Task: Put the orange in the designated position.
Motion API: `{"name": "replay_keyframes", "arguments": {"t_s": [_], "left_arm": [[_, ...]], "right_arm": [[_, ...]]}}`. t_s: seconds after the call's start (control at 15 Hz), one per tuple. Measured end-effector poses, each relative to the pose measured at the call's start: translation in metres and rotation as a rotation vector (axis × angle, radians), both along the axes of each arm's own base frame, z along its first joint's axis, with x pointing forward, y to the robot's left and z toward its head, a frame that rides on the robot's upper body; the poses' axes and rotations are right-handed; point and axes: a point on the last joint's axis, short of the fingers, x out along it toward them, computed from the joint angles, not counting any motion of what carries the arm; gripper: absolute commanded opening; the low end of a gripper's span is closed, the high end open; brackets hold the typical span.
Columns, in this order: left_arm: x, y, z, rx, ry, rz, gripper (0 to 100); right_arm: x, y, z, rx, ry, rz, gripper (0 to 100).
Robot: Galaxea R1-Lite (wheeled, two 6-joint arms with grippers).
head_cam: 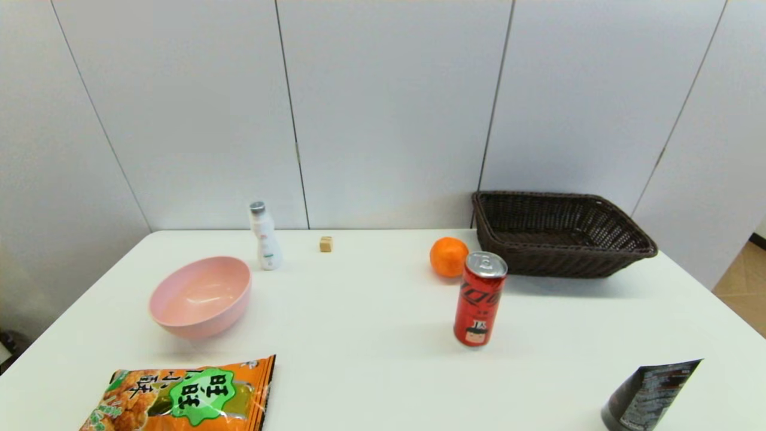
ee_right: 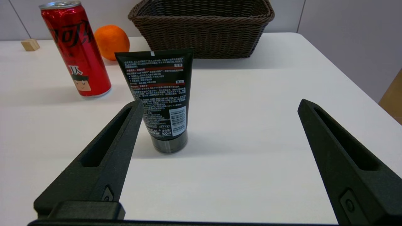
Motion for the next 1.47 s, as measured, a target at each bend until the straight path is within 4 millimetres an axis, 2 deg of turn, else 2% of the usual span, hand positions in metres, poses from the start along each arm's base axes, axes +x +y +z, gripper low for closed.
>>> {"name": "replay_keyframes", "arguments": {"t_s": [1.47], "left_arm": [[0.0, 0.0, 0.0, 0.0, 0.0, 0.0, 100]], "right_arm": [[0.0, 0.0, 0.0, 0.0, 0.0, 0.0, 100]]}}
